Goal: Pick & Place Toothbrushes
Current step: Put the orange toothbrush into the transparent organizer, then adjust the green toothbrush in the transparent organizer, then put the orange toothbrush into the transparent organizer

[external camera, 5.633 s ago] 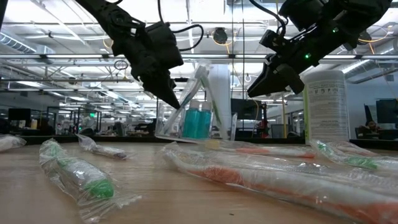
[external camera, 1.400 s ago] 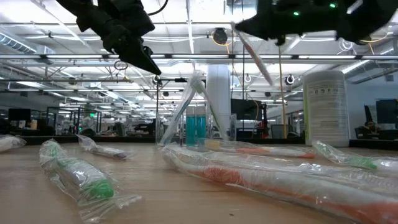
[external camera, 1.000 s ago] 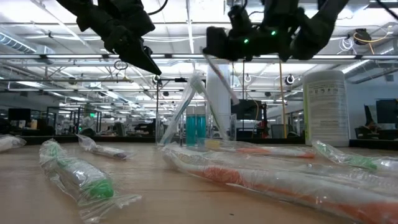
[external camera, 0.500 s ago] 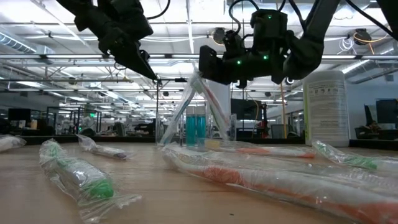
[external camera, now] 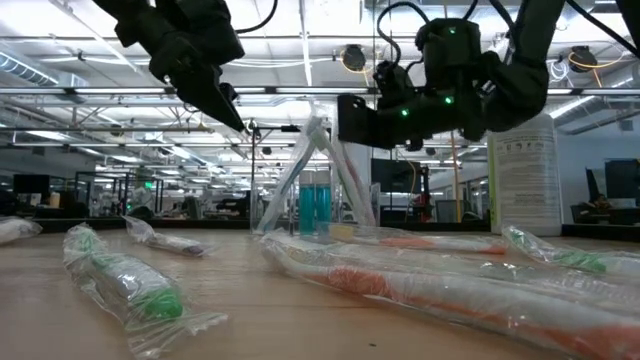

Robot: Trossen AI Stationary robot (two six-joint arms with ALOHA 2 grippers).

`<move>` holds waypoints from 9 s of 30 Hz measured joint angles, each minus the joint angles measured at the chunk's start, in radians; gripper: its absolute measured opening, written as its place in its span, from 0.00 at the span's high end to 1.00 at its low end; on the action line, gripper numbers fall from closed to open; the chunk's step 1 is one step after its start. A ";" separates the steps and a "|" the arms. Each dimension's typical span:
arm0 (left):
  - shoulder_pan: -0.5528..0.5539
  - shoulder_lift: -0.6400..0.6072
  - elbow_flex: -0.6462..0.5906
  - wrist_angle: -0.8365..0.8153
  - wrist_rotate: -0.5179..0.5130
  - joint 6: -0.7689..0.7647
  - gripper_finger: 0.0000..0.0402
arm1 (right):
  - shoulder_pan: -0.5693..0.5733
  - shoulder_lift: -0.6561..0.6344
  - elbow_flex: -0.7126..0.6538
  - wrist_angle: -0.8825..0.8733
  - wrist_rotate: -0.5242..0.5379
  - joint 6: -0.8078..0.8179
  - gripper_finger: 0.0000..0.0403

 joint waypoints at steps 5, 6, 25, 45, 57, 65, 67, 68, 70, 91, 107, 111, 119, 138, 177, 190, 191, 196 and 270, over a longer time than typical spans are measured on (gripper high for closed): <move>-0.034 0.000 0.000 0.000 0.000 -0.008 0.67 | 0.011 -0.011 -0.031 0.007 -0.005 0.031 0.89; -0.040 0.000 0.000 0.001 0.000 -0.017 0.67 | 0.012 -0.017 -0.036 0.003 -0.005 0.031 0.88; -0.130 0.000 0.000 0.039 -0.002 -0.090 0.67 | 0.078 -0.221 -0.142 -0.063 -0.047 -0.048 0.60; -0.133 0.000 0.001 0.278 -0.079 -0.085 0.67 | 0.082 -0.154 0.074 -0.499 -0.286 -0.182 0.51; -0.133 0.000 0.001 0.278 -0.079 -0.047 0.67 | 0.035 -0.154 0.074 -0.539 -0.381 -0.153 0.77; -0.133 0.000 0.001 0.278 -0.079 -0.044 0.67 | 0.033 -0.154 0.073 -0.535 -0.377 -0.164 0.99; -0.133 0.000 0.001 0.277 -0.079 -0.044 0.67 | 0.033 -0.154 0.073 -0.534 -0.376 -0.167 0.98; -0.133 0.000 0.001 0.277 -0.079 -0.044 0.67 | 0.033 -0.154 0.073 -0.530 -0.373 -0.161 0.98; -0.133 0.000 0.001 0.277 -0.080 -0.044 0.67 | 0.033 -0.154 0.073 -0.509 -0.358 -0.140 0.98; -0.133 0.000 0.000 0.232 -0.080 -0.056 0.67 | 0.029 -0.188 0.073 -0.489 -0.022 0.314 0.99; -0.133 0.000 0.000 0.232 -0.080 -0.071 0.67 | 0.011 -0.187 0.072 -0.588 -0.037 0.394 0.92; -0.133 0.000 0.000 0.232 -0.080 -0.072 0.67 | 0.010 -0.208 0.072 -0.586 -0.036 0.339 0.83; -0.133 0.000 0.000 0.233 -0.080 -0.086 0.67 | 0.010 -0.307 0.072 -0.631 -0.032 0.244 0.68; -0.295 0.000 0.000 0.000 -0.091 -0.590 0.67 | 0.146 -0.578 0.072 -1.023 -0.040 -0.007 0.64; -0.792 0.000 -0.277 -0.311 -0.161 -1.927 0.67 | 0.097 -0.580 0.072 -0.865 -0.040 -0.271 0.65; -0.828 0.000 -0.277 -0.354 -0.245 -2.182 0.67 | 0.097 -0.580 0.072 -0.857 -0.040 -0.269 0.65; -0.828 0.000 -0.277 -0.366 -0.244 -2.199 0.67 | 0.097 -0.580 0.072 -0.857 -0.040 -0.269 0.65; -0.828 0.000 -0.300 -0.384 -0.259 -2.305 0.67 | 0.097 -0.580 0.072 -0.857 -0.040 -0.270 0.66; -0.304 -0.008 -0.193 1.209 -0.997 -0.071 0.99 | 0.098 -0.579 0.072 -0.793 -0.040 -0.269 0.67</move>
